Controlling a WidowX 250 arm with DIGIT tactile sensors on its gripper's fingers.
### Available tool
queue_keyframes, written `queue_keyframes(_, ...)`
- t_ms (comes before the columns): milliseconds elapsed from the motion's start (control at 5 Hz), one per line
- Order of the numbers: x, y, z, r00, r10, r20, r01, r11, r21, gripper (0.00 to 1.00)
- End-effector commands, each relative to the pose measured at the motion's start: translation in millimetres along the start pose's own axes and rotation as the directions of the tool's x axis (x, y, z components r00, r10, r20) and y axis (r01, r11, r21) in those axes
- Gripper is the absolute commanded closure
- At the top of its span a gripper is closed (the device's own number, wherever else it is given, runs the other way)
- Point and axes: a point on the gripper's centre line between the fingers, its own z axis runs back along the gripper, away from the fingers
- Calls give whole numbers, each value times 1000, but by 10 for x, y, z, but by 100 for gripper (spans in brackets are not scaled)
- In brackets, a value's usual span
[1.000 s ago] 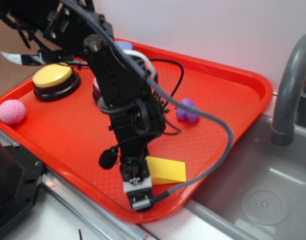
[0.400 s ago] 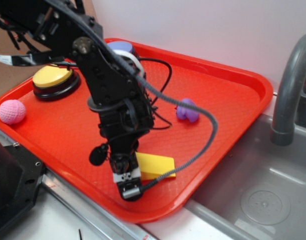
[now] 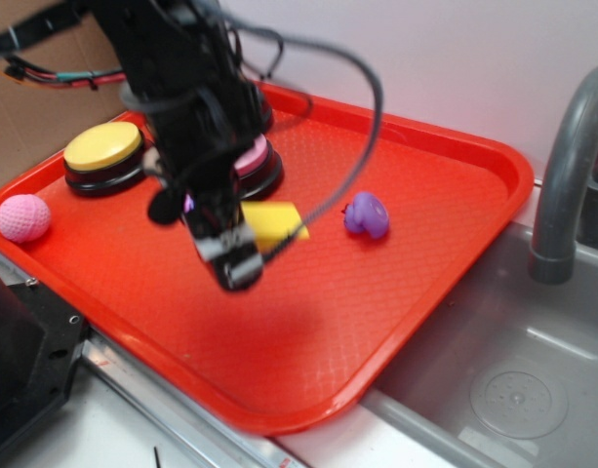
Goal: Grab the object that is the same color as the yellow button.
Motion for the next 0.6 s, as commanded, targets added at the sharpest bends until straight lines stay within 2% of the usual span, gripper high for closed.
queue_keyframes(0, -105, 686, 607, 907, 420, 38, -418, 907, -48, 100)
queue_keyframes(200, -140, 888, 648, 889, 454, 50, -452, 890, -58, 100)
queue_keyframes(400, -102, 986, 615, 886, 460, 55, -457, 888, -58, 100)
